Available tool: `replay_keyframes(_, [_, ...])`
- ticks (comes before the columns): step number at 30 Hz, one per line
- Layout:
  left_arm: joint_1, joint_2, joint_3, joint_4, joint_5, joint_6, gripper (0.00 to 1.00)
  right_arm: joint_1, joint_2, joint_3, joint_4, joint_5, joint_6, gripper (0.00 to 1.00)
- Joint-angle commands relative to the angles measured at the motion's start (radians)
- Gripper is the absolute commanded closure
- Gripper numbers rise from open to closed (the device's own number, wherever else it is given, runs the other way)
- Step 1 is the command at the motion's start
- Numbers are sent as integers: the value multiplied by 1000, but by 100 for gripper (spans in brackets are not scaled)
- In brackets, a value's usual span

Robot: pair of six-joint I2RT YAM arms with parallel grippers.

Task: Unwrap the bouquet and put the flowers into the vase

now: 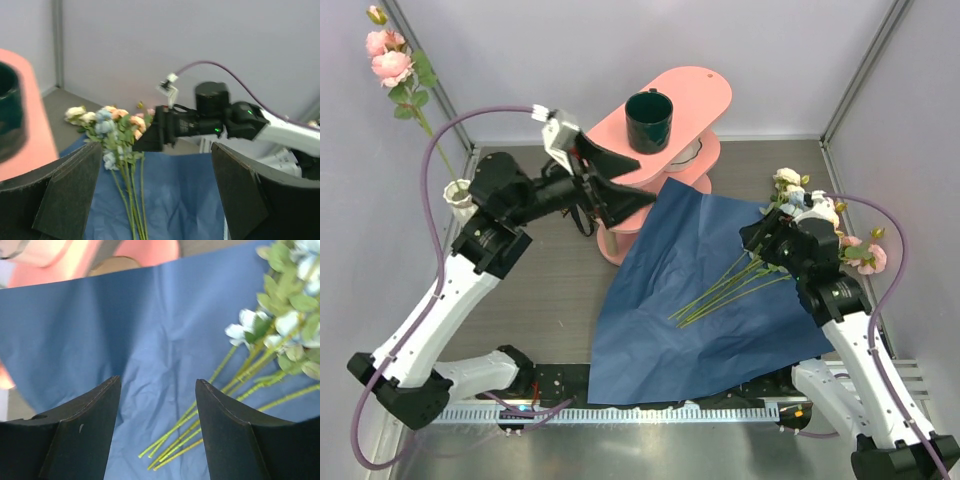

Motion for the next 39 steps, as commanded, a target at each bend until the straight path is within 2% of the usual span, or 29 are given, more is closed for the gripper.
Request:
replay_keyframes(1, [-195,5,53,-139,-8,249,6,4,33,-23,-62,167,132,34])
replay_keyframes(2, [-233,-4,41,-172,-73,280,6,4,35,-32,-65,183,151,34])
replay_keyframes(4, [-308,-36,-18,-185,-104,333,6,2,42,-64,-70,197,203,35])
replay_keyframes(9, [-397,-81,-176,-107,-206,314,6,4,45,-145,-46,231,295,40])
replay_keyframes(13, [-471,-50,-174,-138,-322,347,8,4,6,-207,-70,317,422,44])
replay_keyframes(17, [-602,-46,-191,-164,-447,428,8,1,-71,-302,-79,423,519,49])
replay_keyframes(23, [-758,-30,-203,-184,-593,515,8,-6,-48,-328,-79,527,533,53])
replay_keyframes(29, [-795,-6,-193,-199,-630,515,8,-10,48,-351,19,495,522,56])
replay_keyframes(39, [-805,-15,-196,-199,-668,516,8,-27,159,-411,122,450,608,58])
